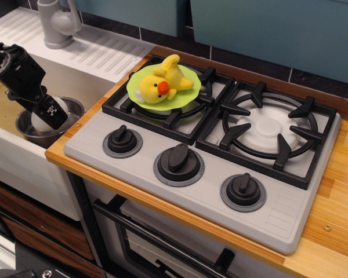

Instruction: Put stuffedduck on plate and egg in pot or pan in sink

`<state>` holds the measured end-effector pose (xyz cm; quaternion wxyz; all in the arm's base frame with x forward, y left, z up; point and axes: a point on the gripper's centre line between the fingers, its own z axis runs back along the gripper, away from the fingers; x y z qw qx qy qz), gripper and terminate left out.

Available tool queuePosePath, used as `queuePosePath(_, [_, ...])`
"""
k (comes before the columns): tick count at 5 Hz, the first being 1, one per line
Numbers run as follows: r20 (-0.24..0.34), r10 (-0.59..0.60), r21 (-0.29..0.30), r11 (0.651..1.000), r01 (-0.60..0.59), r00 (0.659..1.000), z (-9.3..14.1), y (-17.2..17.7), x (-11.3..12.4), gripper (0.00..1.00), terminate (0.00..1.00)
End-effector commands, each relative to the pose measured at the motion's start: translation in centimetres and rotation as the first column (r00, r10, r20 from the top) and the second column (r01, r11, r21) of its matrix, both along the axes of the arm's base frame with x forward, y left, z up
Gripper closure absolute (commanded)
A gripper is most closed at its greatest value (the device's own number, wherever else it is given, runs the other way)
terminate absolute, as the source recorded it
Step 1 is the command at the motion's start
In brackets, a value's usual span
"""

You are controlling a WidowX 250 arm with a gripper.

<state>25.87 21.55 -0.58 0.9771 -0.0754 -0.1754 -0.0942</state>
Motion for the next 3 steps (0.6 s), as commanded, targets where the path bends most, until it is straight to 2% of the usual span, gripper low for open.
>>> queuePosePath(1, [-0.013,0.014,0.045,0.999,-0.013,1.0,3.1,-0.4,0.2,0.0,0.0])
queuePosePath(2, [-0.035,0.02,0.051,0.999,-0.018,0.999,4.4,-1.0,0.1,0.0,0.0])
queuePosePath(3, [-0.054,0.033,0.074,0.997,-0.029,0.998,6.3,-1.6,0.0,0.0,1.0])
